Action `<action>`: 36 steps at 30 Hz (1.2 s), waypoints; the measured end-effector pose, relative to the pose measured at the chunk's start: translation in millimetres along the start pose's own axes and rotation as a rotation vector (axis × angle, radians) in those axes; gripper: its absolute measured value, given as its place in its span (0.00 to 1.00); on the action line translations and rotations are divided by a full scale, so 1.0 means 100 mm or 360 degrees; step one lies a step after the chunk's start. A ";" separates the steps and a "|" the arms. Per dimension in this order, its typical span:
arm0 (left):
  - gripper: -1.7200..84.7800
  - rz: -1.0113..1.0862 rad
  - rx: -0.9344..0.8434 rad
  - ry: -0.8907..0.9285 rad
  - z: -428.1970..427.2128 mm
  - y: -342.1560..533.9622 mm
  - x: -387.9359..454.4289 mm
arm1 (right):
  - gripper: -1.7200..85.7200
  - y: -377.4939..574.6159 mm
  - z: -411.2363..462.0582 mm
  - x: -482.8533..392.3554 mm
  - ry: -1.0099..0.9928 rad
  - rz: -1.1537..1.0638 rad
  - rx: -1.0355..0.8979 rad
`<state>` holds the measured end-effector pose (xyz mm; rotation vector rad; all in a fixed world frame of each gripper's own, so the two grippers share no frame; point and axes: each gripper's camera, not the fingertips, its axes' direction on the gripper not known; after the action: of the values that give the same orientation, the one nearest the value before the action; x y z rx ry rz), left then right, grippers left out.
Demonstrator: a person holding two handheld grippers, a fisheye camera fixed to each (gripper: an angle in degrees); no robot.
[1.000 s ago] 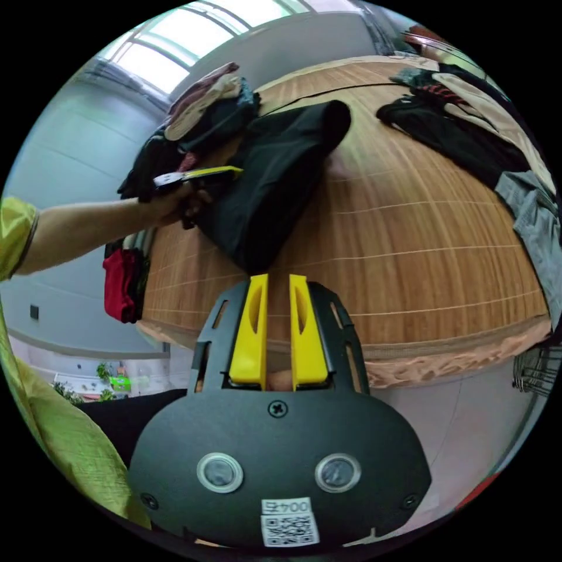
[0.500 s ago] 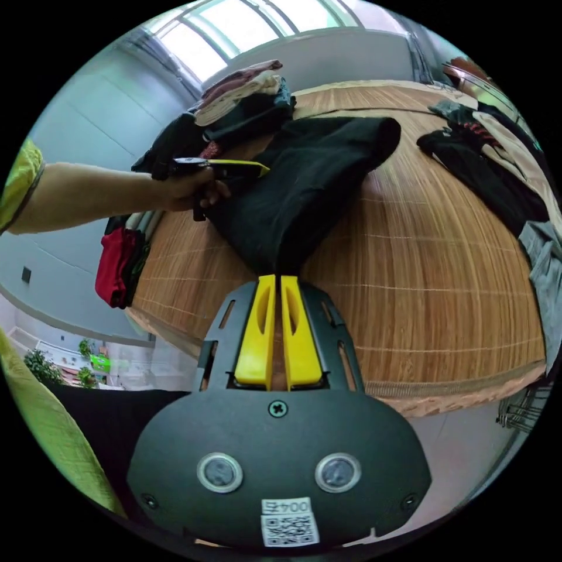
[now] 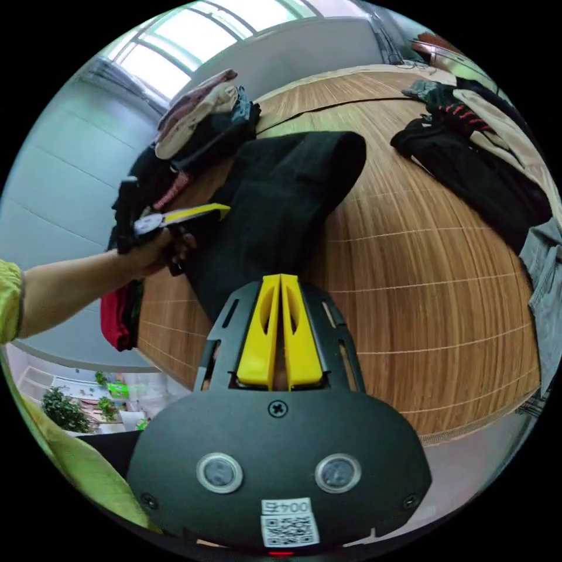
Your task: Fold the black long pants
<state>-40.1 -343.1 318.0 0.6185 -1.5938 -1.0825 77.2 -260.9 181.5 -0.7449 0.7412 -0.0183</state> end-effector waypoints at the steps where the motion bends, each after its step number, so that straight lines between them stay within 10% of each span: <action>1: 0.03 -0.0023 -0.0011 0.0014 -0.05 -0.04 -0.02 | 0.04 -0.01 -0.19 0.03 0.0003 0.0021 0.0103; 9: 0.03 0.0010 0.0323 -0.0097 -0.54 -0.75 0.22 | 0.22 -0.68 -0.40 0.70 -0.0269 0.0262 0.0264; 22: 0.03 -0.0448 0.0193 0.0193 -0.18 -1.50 -0.84 | 0.07 -1.02 0.07 0.94 -0.0439 0.0471 0.0281; 29: 0.02 -0.0567 0.0560 0.0000 -1.19 -1.36 -0.99 | 0.07 -1.32 -0.22 -0.30 0.0114 -0.0276 0.0322; 36: 0.02 -0.0563 0.0137 0.0223 -0.44 -1.99 -1.60 | 0.07 -1.81 0.82 -0.60 0.0225 -0.0413 0.0042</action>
<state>23.2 -315.8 67.7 1.0406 -1.4467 -1.2016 125.9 -330.6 371.1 -0.8162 0.7729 -0.3179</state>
